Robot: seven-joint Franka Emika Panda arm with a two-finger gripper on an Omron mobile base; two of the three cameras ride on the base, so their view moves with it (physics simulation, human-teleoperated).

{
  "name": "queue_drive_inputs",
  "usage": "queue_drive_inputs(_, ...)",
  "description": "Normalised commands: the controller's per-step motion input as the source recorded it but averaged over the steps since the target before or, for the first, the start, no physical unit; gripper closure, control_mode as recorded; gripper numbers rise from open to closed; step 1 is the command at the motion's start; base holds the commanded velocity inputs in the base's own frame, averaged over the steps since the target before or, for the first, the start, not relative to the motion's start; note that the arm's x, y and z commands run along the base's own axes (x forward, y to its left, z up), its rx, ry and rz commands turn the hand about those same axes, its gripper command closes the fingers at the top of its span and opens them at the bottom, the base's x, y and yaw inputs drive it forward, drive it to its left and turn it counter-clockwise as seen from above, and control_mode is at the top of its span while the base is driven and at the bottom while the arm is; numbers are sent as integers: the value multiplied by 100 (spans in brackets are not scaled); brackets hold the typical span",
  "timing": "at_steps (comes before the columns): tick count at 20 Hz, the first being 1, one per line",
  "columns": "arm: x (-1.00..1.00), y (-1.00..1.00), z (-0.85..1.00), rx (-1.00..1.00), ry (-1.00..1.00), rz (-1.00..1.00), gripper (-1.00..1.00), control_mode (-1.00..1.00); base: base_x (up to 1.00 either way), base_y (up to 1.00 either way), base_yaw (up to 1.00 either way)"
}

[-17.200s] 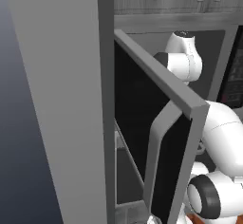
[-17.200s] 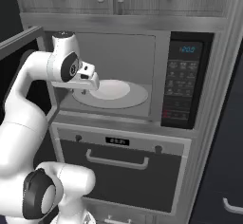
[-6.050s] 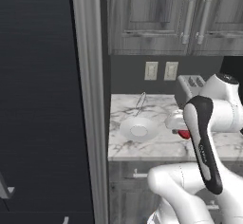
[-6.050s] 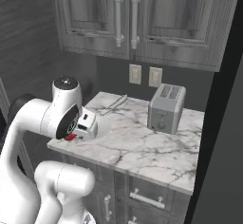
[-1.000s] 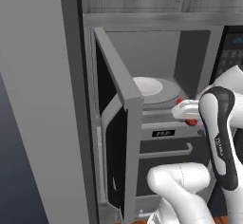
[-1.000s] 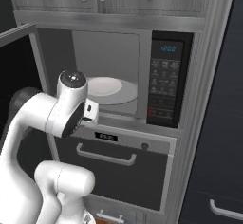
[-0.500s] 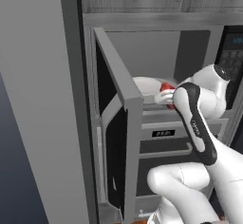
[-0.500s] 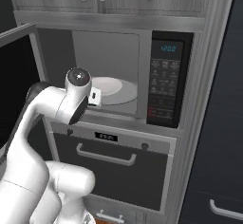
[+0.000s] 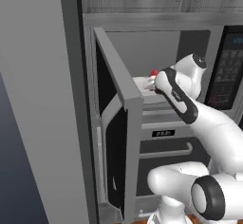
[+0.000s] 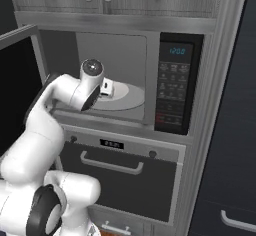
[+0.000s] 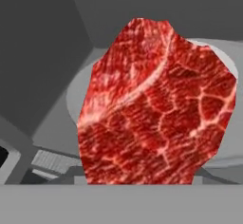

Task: Pick the steak from the counter and place it in the microwave.

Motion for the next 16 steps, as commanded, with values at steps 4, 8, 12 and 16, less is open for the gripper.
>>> queue_drive_inputs(4,98,5,-2,0,2,0,100,-100,0,0,0)
queue_drive_inputs(8,66,5,-42,-2,1,0,100,-100,0,0,0)
queue_drive_inputs(12,55,13,-46,-3,0,0,100,-100,0,0,0)
queue_drive_inputs(16,50,11,-39,-4,1,0,100,-100,0,0,0)
